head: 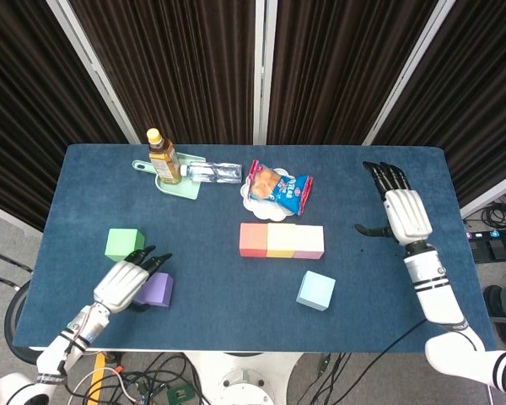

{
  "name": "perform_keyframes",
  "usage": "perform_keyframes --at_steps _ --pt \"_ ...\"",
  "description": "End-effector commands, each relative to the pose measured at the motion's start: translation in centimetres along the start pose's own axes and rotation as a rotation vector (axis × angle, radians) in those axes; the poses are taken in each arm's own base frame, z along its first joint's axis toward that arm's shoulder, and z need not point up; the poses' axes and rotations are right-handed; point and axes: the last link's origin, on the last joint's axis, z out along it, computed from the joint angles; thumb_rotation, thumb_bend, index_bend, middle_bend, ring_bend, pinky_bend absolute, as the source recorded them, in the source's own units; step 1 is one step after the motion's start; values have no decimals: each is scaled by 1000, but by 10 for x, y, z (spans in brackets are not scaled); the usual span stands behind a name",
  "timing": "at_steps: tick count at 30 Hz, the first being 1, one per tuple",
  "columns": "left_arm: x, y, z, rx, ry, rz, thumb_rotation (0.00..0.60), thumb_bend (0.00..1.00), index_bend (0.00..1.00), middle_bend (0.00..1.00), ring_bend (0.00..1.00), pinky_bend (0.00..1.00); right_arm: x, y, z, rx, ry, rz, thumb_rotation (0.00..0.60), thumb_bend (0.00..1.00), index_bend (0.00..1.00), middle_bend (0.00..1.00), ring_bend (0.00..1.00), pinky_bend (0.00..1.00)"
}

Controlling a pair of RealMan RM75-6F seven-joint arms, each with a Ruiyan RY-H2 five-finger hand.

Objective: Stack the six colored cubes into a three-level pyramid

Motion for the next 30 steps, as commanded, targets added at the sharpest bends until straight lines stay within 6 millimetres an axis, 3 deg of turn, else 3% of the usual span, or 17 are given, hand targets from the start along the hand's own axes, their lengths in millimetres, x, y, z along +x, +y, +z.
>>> perform_keyframes --at_steps 1,7,16,24,30 --pt "-2 -1 3 8 7 -29 600 34 87 311 33 165 0 1 0 -3 1 0 600 0 0 81 0 0" --pt "4 5 5 -13 35 -77 600 131 142 508 132 223 1 4 -1 -9 9 7 600 0 0 84 0 0" --pt "62 34 21 -121 94 -75 600 173 144 519 151 242 6 8 -4 -12 28 16 600 0 0 84 0 0" --pt "117 75 73 -115 83 -114 600 173 135 536 179 248 19 18 -8 -55 108 22 600 8 0 98 0 0" --pt "138 118 122 -125 137 -108 600 172 135 537 179 248 32 29 -19 -86 142 87 600 12 0 101 0 0"
